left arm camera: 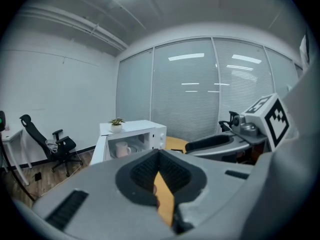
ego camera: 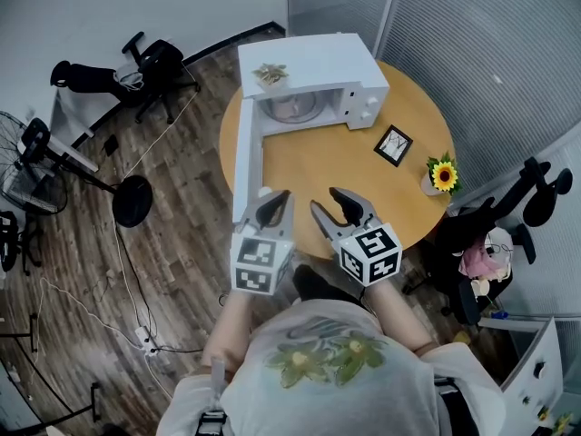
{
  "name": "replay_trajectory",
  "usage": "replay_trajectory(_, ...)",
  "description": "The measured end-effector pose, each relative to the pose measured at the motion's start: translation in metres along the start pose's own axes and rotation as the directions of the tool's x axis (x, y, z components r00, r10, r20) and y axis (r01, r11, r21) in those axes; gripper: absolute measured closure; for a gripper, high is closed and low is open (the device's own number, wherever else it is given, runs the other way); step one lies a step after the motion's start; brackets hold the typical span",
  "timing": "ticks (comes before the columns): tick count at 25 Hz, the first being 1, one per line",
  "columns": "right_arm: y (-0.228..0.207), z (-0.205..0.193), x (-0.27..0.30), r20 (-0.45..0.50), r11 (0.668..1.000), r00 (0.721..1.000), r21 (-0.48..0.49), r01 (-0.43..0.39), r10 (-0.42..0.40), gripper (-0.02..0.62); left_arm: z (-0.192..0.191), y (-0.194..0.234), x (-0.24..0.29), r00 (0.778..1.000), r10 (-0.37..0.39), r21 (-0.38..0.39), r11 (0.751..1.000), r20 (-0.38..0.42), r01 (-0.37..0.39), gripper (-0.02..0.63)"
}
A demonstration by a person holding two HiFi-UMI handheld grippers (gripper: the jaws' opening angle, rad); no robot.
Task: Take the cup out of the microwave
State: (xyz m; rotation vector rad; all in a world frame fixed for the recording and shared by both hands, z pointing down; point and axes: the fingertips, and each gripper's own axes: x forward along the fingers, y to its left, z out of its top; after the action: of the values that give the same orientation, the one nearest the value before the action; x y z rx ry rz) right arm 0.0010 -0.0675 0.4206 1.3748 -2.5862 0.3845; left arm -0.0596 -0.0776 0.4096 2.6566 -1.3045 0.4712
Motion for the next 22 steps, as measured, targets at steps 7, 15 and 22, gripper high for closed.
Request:
replay_trajectory(7,-0.020,0.009,0.031,-0.008,1.000,1.000,0.015,-0.013,0.013,0.413,0.015,0.018,0.027,0.999,-0.034,0.032,0.999,-0.029,0.035,0.603)
replay_trajectory(15,-0.046,0.009,0.067,-0.029,0.999,0.999,0.040,-0.015,0.017,0.413,0.013,0.037,0.061,0.991,-0.090,0.106,0.989,-0.102,0.101,0.603)
replay_trajectory(22,-0.068,0.005,0.096,-0.057,0.998,0.998,0.063,-0.007,0.010,0.413,0.008,0.054,0.089,0.984,-0.111,0.107,0.986,-0.136,0.126,0.603)
